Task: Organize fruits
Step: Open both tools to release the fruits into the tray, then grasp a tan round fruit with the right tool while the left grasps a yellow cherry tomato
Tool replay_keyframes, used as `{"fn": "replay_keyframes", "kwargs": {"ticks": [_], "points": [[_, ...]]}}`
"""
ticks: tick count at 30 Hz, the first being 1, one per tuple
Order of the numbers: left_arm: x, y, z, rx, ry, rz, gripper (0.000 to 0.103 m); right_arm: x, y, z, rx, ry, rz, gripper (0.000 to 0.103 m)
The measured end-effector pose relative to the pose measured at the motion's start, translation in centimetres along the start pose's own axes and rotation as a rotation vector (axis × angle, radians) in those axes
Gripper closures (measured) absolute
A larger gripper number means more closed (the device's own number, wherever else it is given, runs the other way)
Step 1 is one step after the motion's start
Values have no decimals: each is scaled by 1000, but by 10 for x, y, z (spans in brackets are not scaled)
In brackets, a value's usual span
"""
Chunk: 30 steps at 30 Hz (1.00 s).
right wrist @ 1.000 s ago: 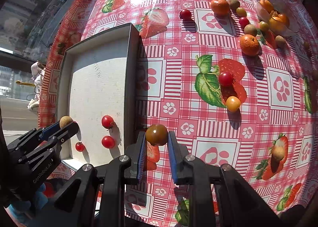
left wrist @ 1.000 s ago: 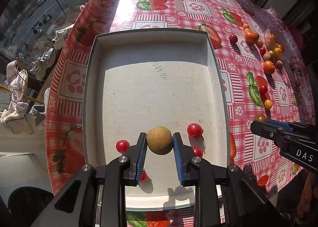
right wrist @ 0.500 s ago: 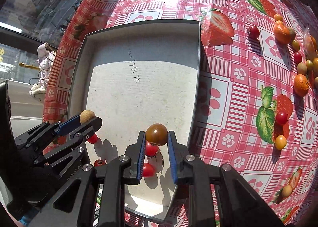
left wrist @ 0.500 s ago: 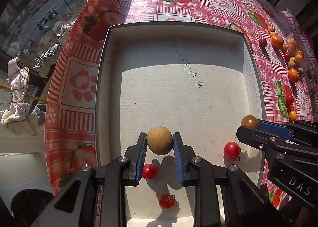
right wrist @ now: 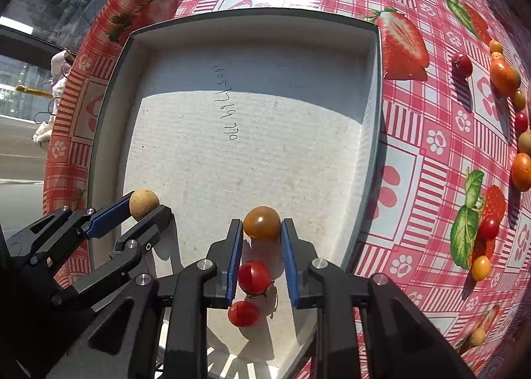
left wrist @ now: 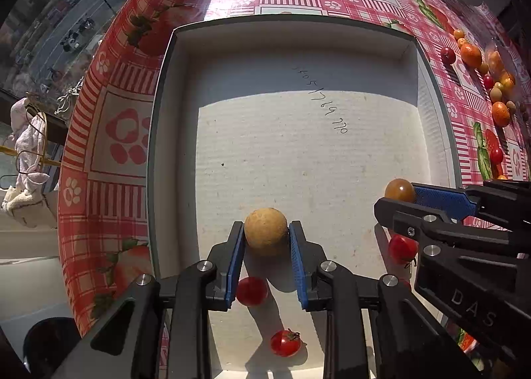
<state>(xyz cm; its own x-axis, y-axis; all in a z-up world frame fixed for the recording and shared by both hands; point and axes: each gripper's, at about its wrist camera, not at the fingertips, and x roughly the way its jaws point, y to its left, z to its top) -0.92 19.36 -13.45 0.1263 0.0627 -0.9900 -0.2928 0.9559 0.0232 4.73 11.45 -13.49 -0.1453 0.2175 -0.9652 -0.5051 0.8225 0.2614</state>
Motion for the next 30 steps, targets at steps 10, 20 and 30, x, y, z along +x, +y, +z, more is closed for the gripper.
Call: {"fn": "replay_keyframes", "kwargs": {"ticks": [10, 20, 30], "points": [[-13, 0, -3, 4, -36, 40, 24, -4, 6, 13, -8, -10, 24, 54], [-32, 2, -6, -9, -36, 50, 24, -32, 5, 7, -6, -53, 76, 11], [-49, -27, -25, 24, -13, 45, 24, -66, -19, -14, 37, -97, 97, 10]]}}
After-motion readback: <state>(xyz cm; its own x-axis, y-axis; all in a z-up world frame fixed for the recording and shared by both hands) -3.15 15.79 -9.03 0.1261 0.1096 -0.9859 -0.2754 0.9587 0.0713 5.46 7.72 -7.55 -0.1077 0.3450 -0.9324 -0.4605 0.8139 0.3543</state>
